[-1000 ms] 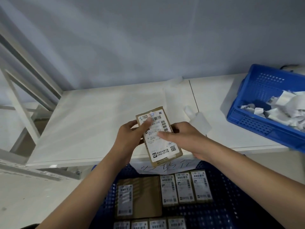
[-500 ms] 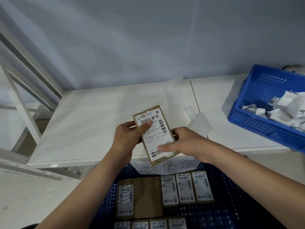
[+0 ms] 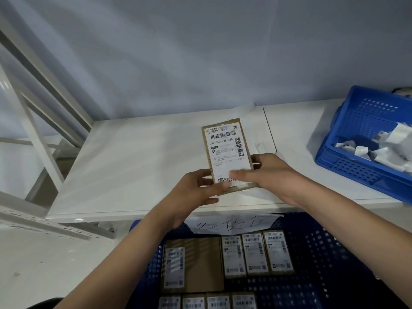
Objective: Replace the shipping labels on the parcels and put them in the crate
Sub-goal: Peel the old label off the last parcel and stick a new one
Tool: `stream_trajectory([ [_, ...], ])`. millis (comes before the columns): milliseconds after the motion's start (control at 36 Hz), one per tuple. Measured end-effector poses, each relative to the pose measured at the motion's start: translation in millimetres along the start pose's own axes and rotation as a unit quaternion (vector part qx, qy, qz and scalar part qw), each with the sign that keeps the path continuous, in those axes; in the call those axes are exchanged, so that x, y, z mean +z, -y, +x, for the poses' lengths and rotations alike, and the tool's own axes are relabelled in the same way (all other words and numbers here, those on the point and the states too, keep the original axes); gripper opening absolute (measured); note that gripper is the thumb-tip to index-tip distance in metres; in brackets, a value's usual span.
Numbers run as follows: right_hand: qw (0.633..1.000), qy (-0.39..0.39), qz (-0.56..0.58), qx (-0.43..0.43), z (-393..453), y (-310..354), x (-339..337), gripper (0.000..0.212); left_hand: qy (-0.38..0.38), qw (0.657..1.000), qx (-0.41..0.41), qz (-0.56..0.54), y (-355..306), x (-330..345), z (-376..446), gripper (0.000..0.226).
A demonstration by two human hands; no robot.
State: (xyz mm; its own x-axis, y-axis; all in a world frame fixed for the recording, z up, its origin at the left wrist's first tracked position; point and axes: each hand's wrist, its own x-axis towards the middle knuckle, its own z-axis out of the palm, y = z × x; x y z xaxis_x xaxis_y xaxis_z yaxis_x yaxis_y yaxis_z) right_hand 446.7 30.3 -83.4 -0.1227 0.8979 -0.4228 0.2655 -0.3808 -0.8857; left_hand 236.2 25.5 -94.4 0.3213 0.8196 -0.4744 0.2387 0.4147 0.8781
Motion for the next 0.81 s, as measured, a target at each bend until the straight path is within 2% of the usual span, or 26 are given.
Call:
stream_trajectory([
  [83,1.0,0.011,-0.004,-0.002,1,-1,-2,0.05,-0.017,1.0,0.016,-0.018,2,3,1,0.047],
  [222,1.0,0.009,-0.021,-0.007,3,-5,-3,0.046,-0.019,1.0,0.017,-0.004,2,2,1,0.038],
  [389,0.995,-0.041,0.093,-0.007,7,-2,-13,0.036,0.01,0.997,-0.005,0.07,6,7,0,0.049],
  [583,0.989,-0.08,0.12,-0.025,6,-1,-9,0.027,0.027,0.996,-0.009,0.086,6,6,0,0.054],
  [806,0.985,-0.091,0.146,-0.027,5,3,-12,0.034,0.032,0.994,-0.014,0.101,9,6,0,0.05],
])
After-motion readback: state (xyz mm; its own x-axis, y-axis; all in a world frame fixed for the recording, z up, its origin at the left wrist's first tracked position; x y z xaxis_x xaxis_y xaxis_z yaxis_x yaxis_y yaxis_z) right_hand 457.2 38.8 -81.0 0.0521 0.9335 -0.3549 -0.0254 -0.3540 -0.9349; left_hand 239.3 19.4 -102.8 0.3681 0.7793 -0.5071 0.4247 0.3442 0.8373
